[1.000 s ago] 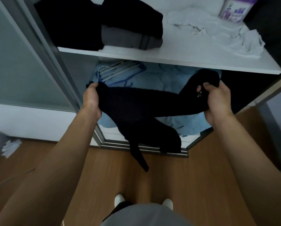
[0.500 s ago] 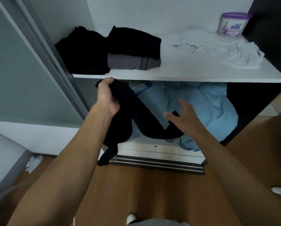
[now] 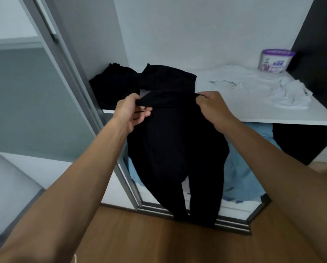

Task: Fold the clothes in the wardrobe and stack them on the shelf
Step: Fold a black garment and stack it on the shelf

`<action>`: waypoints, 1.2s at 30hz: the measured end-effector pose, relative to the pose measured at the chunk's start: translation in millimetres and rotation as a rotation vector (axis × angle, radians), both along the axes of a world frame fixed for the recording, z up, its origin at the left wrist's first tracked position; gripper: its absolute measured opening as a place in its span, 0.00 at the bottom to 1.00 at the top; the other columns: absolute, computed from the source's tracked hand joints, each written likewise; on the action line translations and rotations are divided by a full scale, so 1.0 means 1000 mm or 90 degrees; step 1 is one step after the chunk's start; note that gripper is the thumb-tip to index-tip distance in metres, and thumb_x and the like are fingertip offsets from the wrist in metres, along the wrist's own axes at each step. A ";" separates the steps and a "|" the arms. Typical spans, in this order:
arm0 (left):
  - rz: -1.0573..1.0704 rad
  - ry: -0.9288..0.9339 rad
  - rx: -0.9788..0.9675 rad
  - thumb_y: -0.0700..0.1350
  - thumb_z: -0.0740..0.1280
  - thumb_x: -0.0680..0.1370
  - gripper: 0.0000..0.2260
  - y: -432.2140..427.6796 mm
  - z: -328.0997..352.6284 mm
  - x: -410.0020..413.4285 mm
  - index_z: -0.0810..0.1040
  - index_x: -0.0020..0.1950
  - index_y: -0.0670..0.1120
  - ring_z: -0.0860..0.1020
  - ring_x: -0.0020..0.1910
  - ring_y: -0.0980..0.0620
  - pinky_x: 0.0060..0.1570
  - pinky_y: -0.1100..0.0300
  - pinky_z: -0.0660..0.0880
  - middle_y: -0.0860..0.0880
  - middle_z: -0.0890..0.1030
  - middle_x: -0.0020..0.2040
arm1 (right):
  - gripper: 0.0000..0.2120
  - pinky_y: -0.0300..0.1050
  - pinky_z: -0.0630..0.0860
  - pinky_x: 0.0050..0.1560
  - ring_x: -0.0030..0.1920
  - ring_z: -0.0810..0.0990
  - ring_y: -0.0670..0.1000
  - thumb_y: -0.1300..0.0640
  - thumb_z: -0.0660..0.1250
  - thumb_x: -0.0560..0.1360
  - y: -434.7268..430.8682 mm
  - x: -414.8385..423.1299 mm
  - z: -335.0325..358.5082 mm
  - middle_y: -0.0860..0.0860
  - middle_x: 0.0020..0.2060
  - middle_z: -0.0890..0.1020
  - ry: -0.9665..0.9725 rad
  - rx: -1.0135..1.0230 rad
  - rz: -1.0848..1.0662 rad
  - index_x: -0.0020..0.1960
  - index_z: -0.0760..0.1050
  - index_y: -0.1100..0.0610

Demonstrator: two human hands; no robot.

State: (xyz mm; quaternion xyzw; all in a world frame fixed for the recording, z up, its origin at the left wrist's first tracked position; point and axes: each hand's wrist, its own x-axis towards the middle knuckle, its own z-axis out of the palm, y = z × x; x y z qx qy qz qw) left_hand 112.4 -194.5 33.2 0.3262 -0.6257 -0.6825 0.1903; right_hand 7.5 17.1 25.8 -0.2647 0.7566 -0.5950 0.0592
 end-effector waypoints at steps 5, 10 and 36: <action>-0.034 -0.082 -0.092 0.49 0.59 0.73 0.16 -0.007 0.005 -0.002 0.77 0.28 0.43 0.78 0.24 0.52 0.25 0.65 0.69 0.44 0.85 0.33 | 0.16 0.38 0.55 0.25 0.23 0.61 0.46 0.64 0.58 0.72 0.016 -0.012 0.010 0.48 0.24 0.62 0.017 0.017 -0.035 0.28 0.60 0.52; -0.020 -0.020 -0.314 0.47 0.62 0.69 0.13 -0.005 -0.002 -0.008 0.79 0.33 0.38 0.78 0.37 0.49 0.43 0.55 0.75 0.44 0.83 0.31 | 0.13 0.40 0.55 0.26 0.26 0.61 0.47 0.66 0.57 0.70 0.029 -0.017 0.008 0.49 0.26 0.62 0.015 -0.044 -0.100 0.29 0.63 0.55; -0.278 0.020 0.067 0.49 0.60 0.84 0.12 0.089 0.005 -0.032 0.78 0.54 0.42 0.83 0.40 0.48 0.39 0.58 0.81 0.44 0.83 0.46 | 0.12 0.44 0.77 0.49 0.44 0.81 0.47 0.44 0.70 0.68 0.052 0.028 -0.056 0.48 0.42 0.83 0.019 0.022 -0.070 0.46 0.77 0.50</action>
